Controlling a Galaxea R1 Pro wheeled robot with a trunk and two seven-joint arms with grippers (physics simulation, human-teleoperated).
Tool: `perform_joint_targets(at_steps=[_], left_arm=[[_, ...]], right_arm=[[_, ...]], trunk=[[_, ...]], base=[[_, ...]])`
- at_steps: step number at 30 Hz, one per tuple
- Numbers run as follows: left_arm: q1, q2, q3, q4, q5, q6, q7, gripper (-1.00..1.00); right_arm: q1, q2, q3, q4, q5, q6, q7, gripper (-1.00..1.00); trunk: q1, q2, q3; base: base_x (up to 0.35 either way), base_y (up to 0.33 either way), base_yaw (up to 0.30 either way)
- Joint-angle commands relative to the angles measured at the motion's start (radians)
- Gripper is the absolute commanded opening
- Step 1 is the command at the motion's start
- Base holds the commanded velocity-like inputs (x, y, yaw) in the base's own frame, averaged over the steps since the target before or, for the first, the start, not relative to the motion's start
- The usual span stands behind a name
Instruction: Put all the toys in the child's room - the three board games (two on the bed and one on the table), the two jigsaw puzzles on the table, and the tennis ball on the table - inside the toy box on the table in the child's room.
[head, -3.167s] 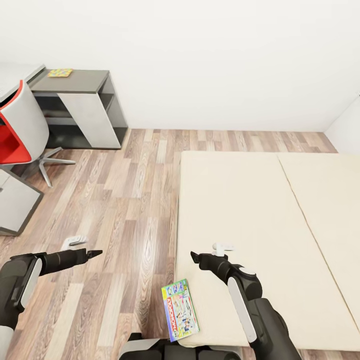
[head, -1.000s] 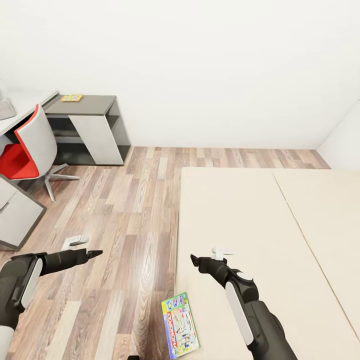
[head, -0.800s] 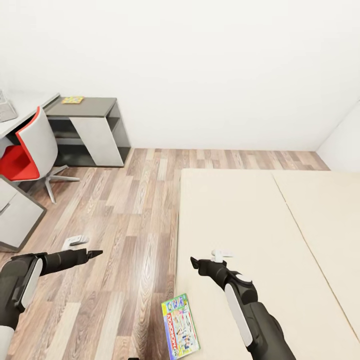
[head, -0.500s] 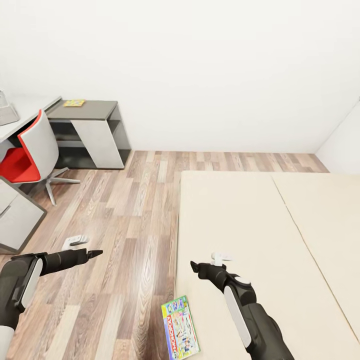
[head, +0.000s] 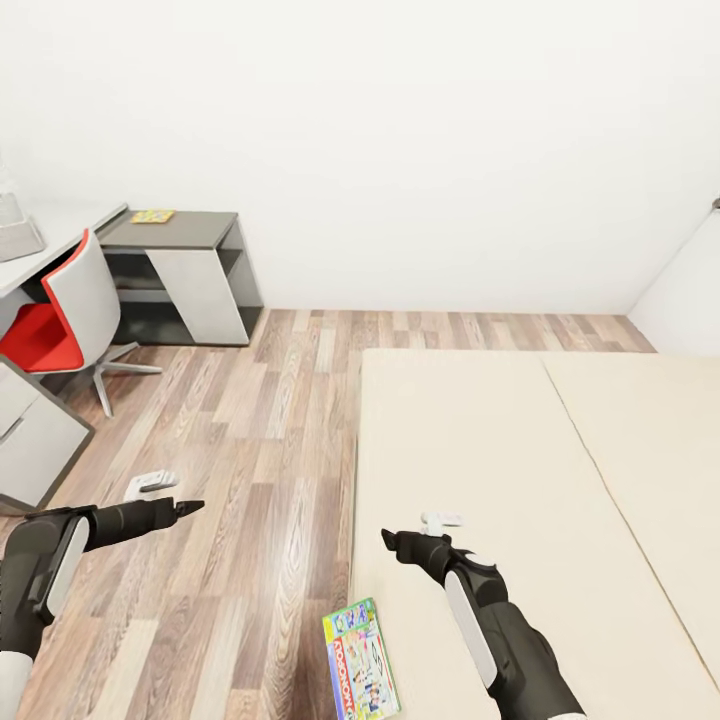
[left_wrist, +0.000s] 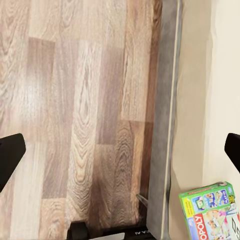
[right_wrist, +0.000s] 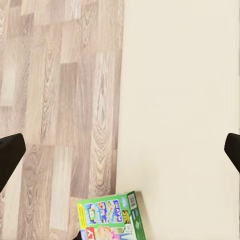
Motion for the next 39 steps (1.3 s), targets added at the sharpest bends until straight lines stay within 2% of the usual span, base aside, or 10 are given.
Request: perform_joint_targets(at_steps=[1,15,30,39], left_arm=[[-0.001,-0.001,0.001,0.000,0.005,0.008,0.005,1.00],[-0.001,-0.007,0.001,0.000,0.004,0.008,0.023,1.00],[-0.001,-0.007,0.001,0.000,0.003,0.008,0.023,1.00],[-0.001,-0.007,0.001,0.000,0.002,0.008,0.025,1.00]], right_arm=[[-0.001,0.000,-0.001,-0.001,-0.002,0.006,0.000,1.00],[-0.004,0.001,-0.001,0.000,-0.002,0.015,-0.010,1.00],[-0.036,0.003,-0.003,0.032,-0.003,0.023,-0.091,1.00],[-0.042,0.005,-0.004,0.035,-0.003,0.072,-0.151,1.00]], trunk=[[0.001,-0.002,0.000],[0.001,-0.002,0.023],[0.001,-0.002,0.048],[0.001,-0.002,0.063]], base=[[0.000,0.000,0.000],[0.000,0.000,0.000],[0.000,0.000,0.000],[0.000,0.000,0.000]])
